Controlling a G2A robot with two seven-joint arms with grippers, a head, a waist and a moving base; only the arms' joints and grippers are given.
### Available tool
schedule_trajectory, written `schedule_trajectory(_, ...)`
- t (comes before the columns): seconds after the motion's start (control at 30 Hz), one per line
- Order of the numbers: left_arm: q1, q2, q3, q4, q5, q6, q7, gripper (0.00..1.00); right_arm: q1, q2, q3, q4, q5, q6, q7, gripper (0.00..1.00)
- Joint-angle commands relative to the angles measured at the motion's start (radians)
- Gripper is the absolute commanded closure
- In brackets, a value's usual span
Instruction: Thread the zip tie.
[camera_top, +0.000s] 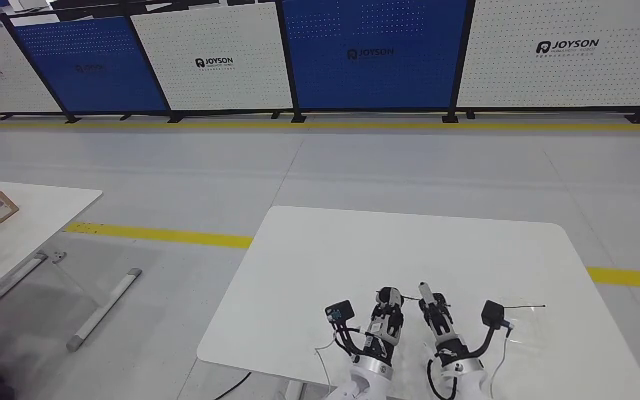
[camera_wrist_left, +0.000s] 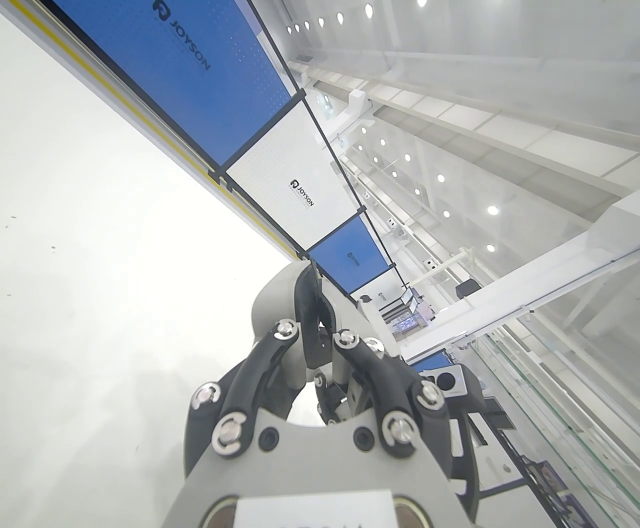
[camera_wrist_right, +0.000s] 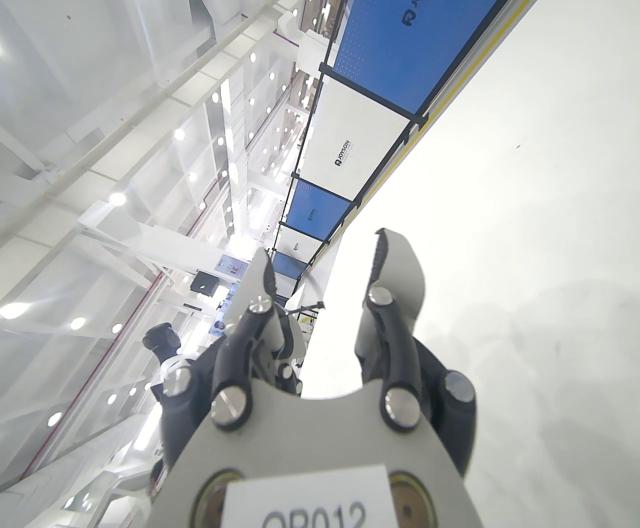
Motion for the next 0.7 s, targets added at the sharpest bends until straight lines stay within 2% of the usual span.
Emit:
schedule_trajectory(0.0,0.001,0.000,-0.001,-0.001,-0.001,0.002,0.001,1.00,-0.002,0.000,0.001,0.000,0.001,-0.001,-0.002,0.24)
schedule_trajectory(0.03,0.001,-0.001,-0.003,-0.002,-0.005,0.006,0.003,1.00,-0.003,0.000,0.000,0.001,-0.005,-0.002,-0.001,0.24)
schedule_trajectory(0.13,-0.002,-0.003,-0.011,-0.010,-0.029,0.023,0.011,1.00,-0.012,0.003,-0.003,0.000,-0.034,-0.022,0.009,0.00)
schedule_trajectory(0.23,-0.002,-0.006,-0.022,-0.026,-0.067,0.035,0.009,1.00,-0.023,0.006,0.000,-0.002,-0.060,-0.044,0.017,0.00)
schedule_trajectory(0.37,0.002,-0.009,-0.038,-0.056,-0.138,0.071,-0.026,1.00,-0.035,0.010,0.003,-0.016,-0.067,-0.060,0.036,0.00)
schedule_trajectory(0.43,0.003,-0.008,-0.050,-0.076,-0.157,0.075,-0.043,1.00,-0.037,0.010,0.003,-0.019,-0.061,-0.062,0.038,0.00)
schedule_trajectory(0.67,0.003,-0.008,-0.050,-0.076,-0.157,0.075,-0.043,1.00,-0.036,0.010,0.004,-0.018,-0.067,-0.059,0.037,0.00)
